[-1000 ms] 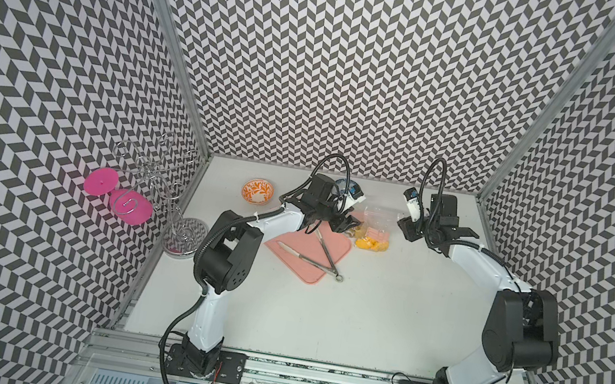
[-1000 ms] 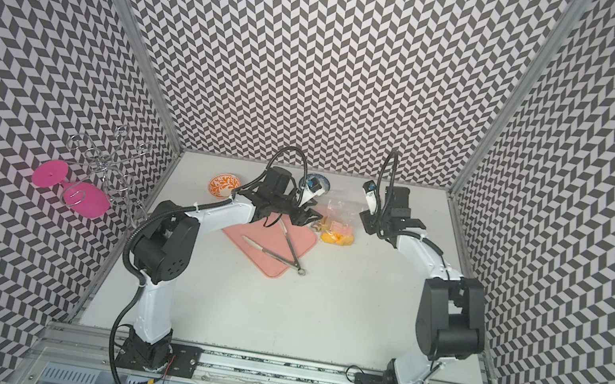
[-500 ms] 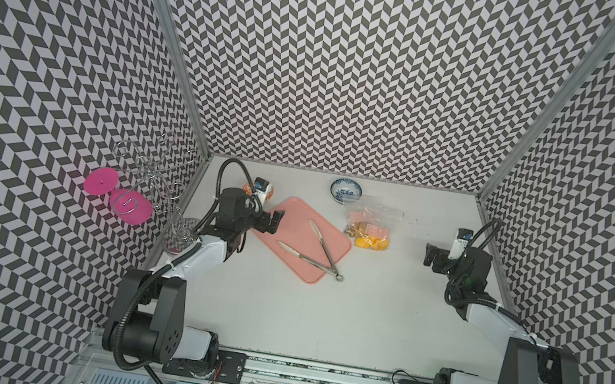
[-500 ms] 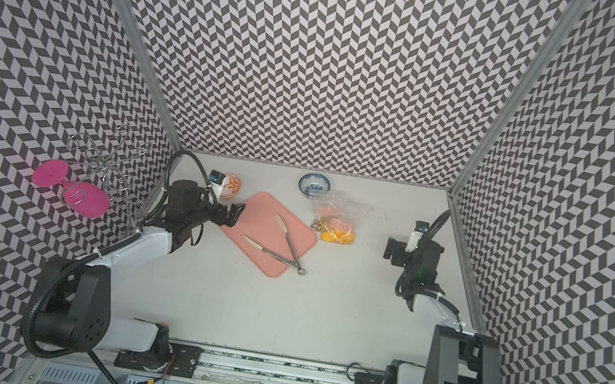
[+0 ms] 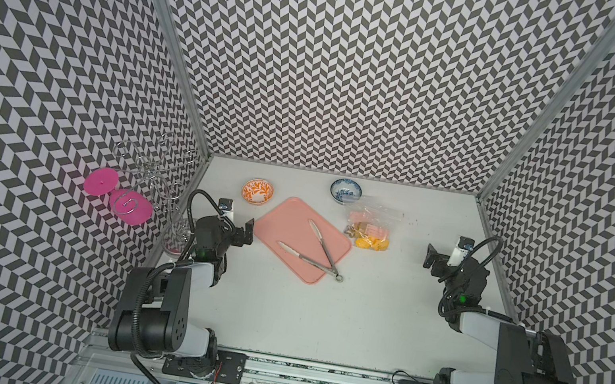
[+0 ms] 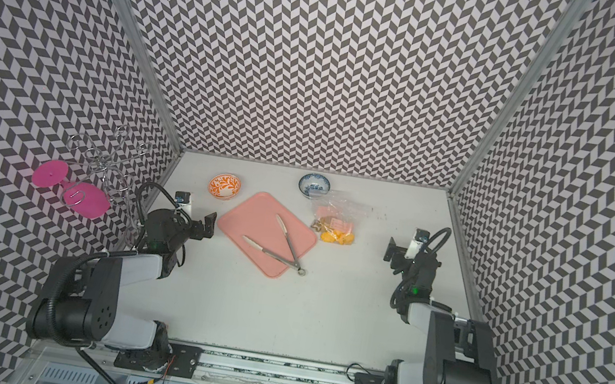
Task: Put the cookies into a resealable bag to prevent moisture
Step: Reset both arms
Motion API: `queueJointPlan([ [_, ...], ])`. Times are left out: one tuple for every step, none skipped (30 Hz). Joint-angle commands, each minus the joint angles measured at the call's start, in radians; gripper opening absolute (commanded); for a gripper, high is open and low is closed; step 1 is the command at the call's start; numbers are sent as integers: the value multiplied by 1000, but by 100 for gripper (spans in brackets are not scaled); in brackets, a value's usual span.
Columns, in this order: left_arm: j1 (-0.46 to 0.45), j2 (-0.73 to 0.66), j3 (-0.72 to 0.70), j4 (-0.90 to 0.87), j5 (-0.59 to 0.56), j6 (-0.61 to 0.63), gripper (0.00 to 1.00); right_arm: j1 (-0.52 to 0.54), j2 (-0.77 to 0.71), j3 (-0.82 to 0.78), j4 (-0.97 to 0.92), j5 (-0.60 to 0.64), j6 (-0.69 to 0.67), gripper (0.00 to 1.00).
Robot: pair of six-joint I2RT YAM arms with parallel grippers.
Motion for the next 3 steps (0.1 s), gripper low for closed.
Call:
queueJointPlan([
  [4,11,-14,133,59,-13,100,4,9,16,91,-18,-14,100],
  [3,12,-14,135,64,-12,100,3,4,12,94,-18,-15,100],
  [2,17,-14,140,73,-11,100,3,1,7,98,-21,-14,100],
])
